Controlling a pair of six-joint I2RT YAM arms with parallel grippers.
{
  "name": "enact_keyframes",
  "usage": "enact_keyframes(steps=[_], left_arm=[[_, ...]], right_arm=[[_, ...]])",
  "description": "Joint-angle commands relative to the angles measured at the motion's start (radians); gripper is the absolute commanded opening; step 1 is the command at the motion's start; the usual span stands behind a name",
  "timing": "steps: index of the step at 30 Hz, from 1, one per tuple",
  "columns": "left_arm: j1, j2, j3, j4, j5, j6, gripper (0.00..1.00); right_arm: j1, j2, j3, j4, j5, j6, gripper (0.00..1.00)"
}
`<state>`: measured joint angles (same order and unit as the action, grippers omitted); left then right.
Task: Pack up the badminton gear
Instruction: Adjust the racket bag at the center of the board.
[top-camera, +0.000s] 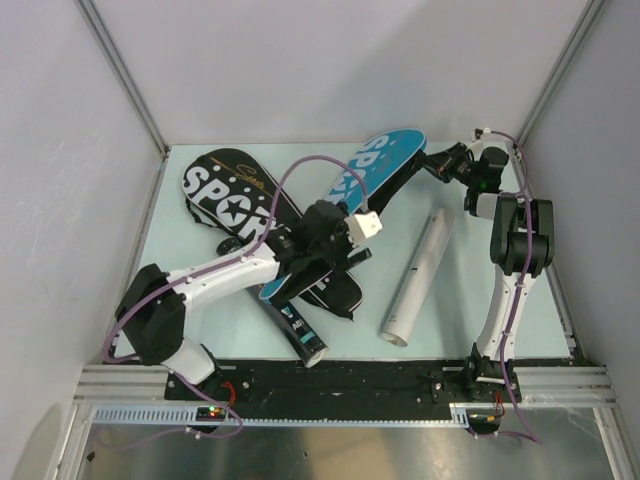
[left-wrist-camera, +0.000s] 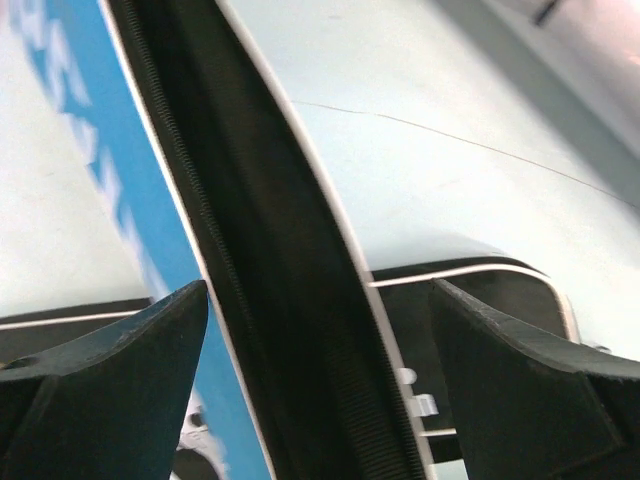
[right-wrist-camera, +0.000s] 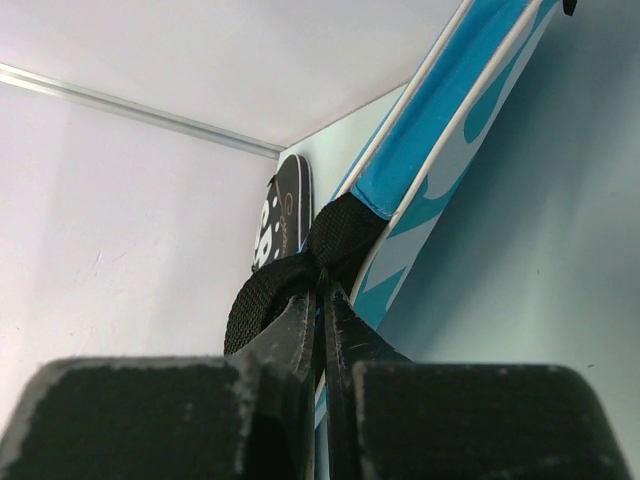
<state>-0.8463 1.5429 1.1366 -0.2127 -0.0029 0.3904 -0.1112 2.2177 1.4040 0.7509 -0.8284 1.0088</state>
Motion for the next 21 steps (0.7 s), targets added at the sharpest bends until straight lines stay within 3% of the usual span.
enact_keyframes(steps=[1,15,21], left_arm=[[-0.079,0.025,-0.037,0.021,0.033,0.000,0.92],[-0.160,0.169,-0.024,0.055,-0.358,0.021,0.87],[-0.223,0.144,-0.067,0.212,-0.545,0.072,0.90]], right_arm=[[-0.006,-0.041,-0.010,0.079,-0.019,0.025,0.00],[-0.007,-0.043,-0.021,0.088,-0.017,0.044,0.00],[-0.010,-0.037,-0.023,0.101,-0.024,0.056,0.00]])
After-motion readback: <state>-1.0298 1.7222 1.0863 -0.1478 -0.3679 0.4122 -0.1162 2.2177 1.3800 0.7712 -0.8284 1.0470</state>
